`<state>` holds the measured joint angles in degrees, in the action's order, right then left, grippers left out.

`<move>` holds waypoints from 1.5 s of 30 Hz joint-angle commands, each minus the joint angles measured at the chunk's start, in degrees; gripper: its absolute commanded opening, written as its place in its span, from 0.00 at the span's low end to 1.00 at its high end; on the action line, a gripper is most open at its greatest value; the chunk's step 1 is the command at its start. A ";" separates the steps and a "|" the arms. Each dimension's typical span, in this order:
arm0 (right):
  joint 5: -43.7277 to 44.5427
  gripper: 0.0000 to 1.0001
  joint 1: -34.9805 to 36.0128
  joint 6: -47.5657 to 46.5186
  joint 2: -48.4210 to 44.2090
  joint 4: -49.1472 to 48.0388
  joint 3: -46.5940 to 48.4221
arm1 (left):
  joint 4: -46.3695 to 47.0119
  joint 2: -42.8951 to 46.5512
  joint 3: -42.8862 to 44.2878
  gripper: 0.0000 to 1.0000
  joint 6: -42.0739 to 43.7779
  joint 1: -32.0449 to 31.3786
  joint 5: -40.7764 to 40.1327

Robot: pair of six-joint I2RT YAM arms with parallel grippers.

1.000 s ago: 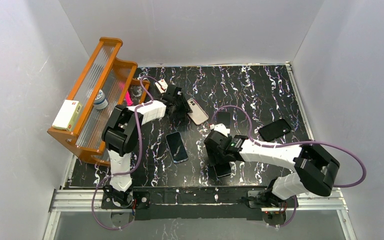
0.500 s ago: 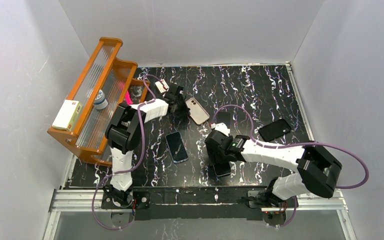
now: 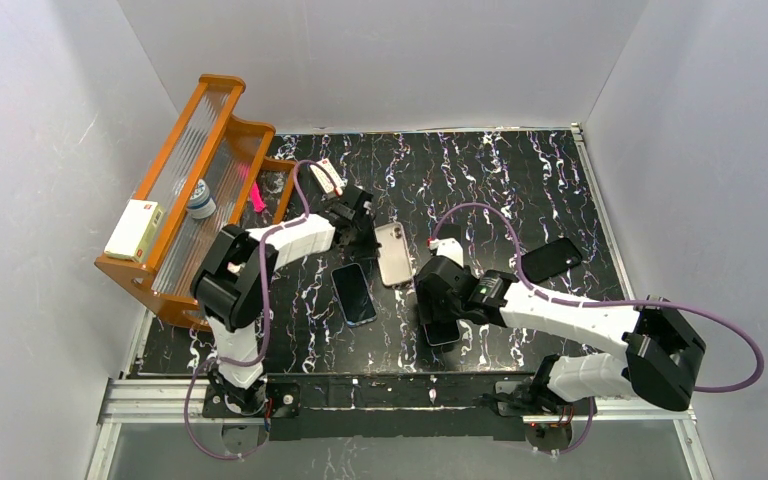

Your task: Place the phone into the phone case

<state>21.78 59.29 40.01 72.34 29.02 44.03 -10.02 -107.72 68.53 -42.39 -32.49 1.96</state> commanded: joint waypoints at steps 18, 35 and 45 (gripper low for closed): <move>-0.39 0.50 -3.60 1.88 -1.17 -6.14 5.54 | 3.14 16.78 -16.80 0.08 -12.53 -8.66 7.93; -6.67 0.49 -5.73 12.93 5.02 -16.93 6.55 | -7.58 35.64 -16.20 0.57 -5.60 3.57 3.39; -8.34 0.50 -7.11 18.77 11.80 -17.16 7.65 | -17.86 43.11 -11.65 0.95 3.77 3.93 -0.97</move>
<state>13.98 52.82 54.85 82.91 15.00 48.21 -21.52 -67.72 55.24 -42.92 -28.51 3.68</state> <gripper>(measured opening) 0.774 0.857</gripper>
